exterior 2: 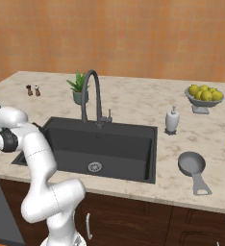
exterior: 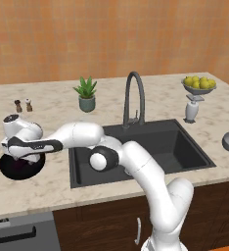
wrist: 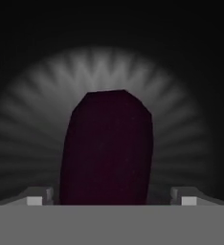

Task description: Pick the eggplant from the sink and place it in the bowl. Then pick the bowl and place it in the microwave. Then close the microwave door and press the start button.

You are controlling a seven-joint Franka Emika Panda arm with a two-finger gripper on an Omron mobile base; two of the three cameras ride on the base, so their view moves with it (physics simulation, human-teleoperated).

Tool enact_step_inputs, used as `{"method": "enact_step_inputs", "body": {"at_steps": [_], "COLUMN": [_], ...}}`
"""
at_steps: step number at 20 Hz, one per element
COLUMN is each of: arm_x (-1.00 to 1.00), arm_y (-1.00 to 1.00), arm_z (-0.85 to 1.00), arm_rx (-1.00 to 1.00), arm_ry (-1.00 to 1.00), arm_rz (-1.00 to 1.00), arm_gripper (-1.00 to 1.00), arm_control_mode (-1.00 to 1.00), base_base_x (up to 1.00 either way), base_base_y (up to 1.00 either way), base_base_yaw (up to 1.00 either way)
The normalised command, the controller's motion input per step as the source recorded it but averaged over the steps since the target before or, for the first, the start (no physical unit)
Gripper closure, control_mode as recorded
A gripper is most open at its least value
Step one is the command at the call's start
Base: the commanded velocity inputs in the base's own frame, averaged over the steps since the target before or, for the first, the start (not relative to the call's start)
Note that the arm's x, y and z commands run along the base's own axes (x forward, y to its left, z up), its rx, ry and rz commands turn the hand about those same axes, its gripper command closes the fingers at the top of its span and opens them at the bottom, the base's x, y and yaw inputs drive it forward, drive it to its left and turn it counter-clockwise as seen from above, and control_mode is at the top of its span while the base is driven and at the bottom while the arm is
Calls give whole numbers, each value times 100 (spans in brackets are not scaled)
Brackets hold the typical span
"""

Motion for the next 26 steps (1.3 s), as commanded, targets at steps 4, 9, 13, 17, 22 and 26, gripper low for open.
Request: {"method": "enact_step_inputs", "body": {"at_steps": [4,9,13,17,22,26], "arm_x": [-7,-22,-38,-28,-21,-17], "arm_y": [-3,-7,-31,-16,-25,-20], "arm_z": [26,56,44,32,12,1], "arm_rx": [0,0,4,0,0,0], "arm_ry": [-2,0,0,0,0,0], "arm_rz": [0,-4,-20,-61,-79,-85], "arm_gripper": [-100,-100,-100,-100,-100,-100], "arm_control_mode": [-100,-100,-100,-100,-100,-100], "base_base_x": [0,0,0,0,0,0], "base_base_y": [0,0,0,0,0,0], "base_base_yaw": [0,0,0,0,0,0]}}
